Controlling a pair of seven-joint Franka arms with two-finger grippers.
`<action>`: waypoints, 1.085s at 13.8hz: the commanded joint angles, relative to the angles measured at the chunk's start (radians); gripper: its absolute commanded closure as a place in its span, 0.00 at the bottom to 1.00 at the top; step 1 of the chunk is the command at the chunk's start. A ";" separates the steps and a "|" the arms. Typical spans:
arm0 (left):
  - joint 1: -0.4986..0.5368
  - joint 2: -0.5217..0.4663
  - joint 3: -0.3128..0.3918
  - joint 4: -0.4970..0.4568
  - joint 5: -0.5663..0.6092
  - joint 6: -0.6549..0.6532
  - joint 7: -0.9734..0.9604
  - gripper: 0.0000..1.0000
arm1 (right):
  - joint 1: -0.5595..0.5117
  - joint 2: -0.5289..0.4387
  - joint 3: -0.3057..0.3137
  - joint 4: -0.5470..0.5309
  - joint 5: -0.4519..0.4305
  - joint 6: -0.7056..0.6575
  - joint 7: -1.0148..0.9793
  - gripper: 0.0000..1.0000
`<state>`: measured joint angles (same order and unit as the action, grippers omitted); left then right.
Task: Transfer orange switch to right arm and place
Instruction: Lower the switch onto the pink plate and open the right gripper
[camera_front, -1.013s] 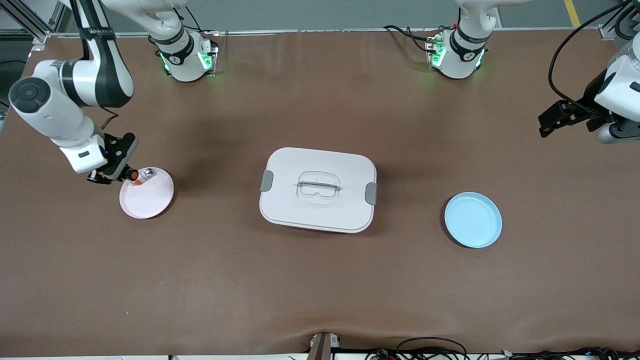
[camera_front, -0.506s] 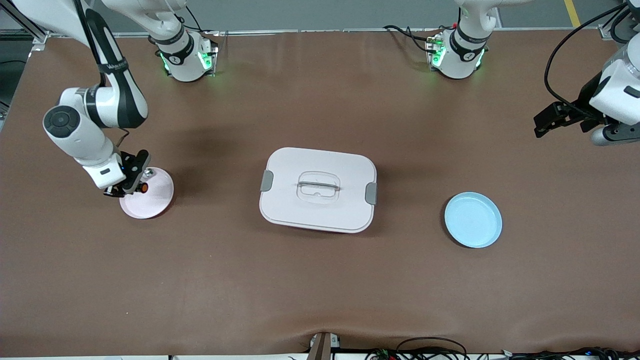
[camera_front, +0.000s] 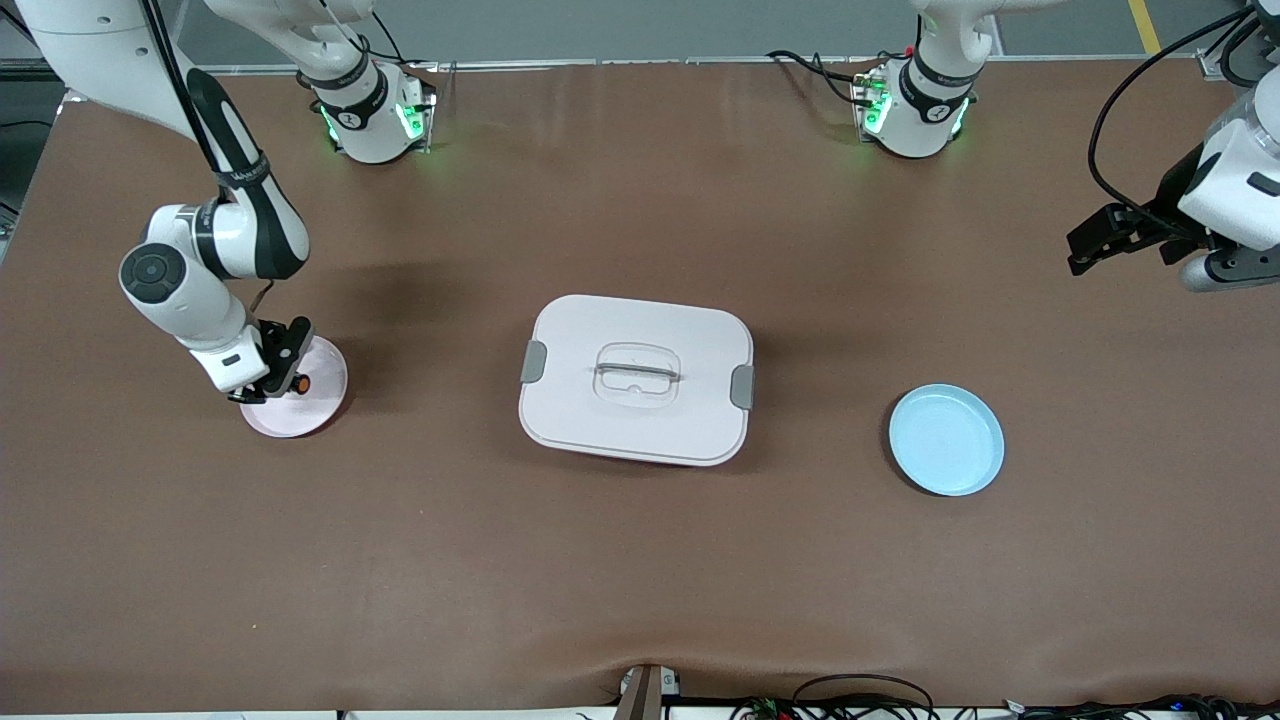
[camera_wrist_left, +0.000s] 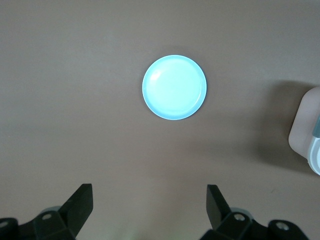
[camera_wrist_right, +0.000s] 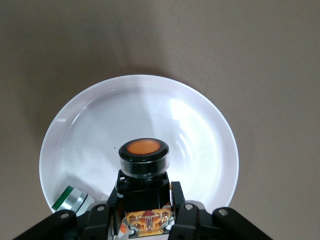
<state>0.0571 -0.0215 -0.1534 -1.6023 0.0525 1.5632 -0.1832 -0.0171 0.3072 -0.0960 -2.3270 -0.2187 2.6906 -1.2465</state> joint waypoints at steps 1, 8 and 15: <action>0.000 -0.006 0.006 -0.001 -0.017 -0.011 0.018 0.00 | -0.018 0.035 0.012 -0.008 -0.022 0.046 -0.007 1.00; -0.002 -0.001 0.006 -0.001 -0.017 -0.009 0.018 0.00 | -0.018 0.063 0.012 -0.008 -0.021 0.078 -0.007 1.00; -0.002 -0.001 0.006 0.002 -0.017 -0.008 0.018 0.00 | -0.023 0.052 0.012 -0.003 -0.021 0.075 -0.007 0.00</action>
<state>0.0571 -0.0194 -0.1534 -1.6043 0.0525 1.5632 -0.1832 -0.0172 0.3756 -0.0959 -2.3258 -0.2188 2.7611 -1.2464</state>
